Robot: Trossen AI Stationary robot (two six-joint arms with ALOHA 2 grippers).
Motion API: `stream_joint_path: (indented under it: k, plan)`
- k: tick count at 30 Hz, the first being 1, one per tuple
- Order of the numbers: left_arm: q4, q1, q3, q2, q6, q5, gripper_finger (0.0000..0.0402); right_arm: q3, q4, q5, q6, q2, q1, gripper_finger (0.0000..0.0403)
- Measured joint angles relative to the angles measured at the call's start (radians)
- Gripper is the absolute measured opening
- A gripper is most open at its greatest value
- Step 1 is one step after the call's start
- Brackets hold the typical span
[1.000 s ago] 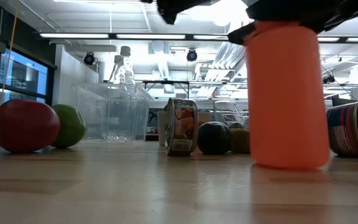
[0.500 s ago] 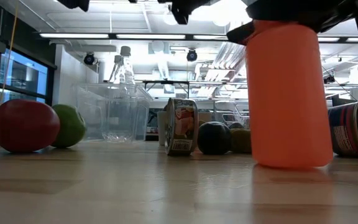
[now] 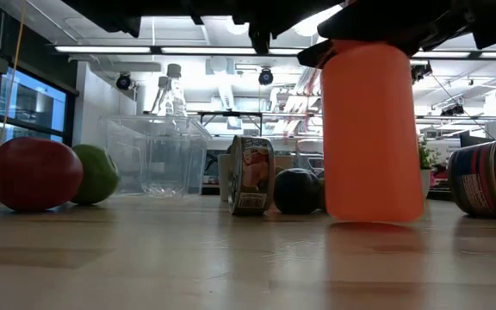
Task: Pick & Place Food Item
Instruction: Put the orange bottle into the white bin
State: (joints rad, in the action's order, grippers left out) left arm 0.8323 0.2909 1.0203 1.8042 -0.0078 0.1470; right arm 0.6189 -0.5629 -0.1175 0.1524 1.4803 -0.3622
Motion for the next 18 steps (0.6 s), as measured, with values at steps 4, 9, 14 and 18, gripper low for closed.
stream_joint_path:
  k: [4,9,14,18]
  plan:
    - [0.009,-0.006,0.000,0.000,0.006,0.004,0.0191,0.000,-0.002,0.042,0.000,0.000,0.023,0.0183]
    - [0.009,-0.042,0.000,0.000,0.019,0.008,0.0191,0.000,-0.003,0.042,-0.004,0.000,0.042,0.0172]
    - [0.019,-0.077,0.001,0.024,-0.016,-0.009,0.0191,-0.001,0.005,0.042,-0.005,0.000,0.052,0.0173]
    - [0.064,-0.086,0.007,0.066,-0.015,-0.041,0.0191,-0.001,0.009,0.052,-0.012,0.000,0.050,0.0187]
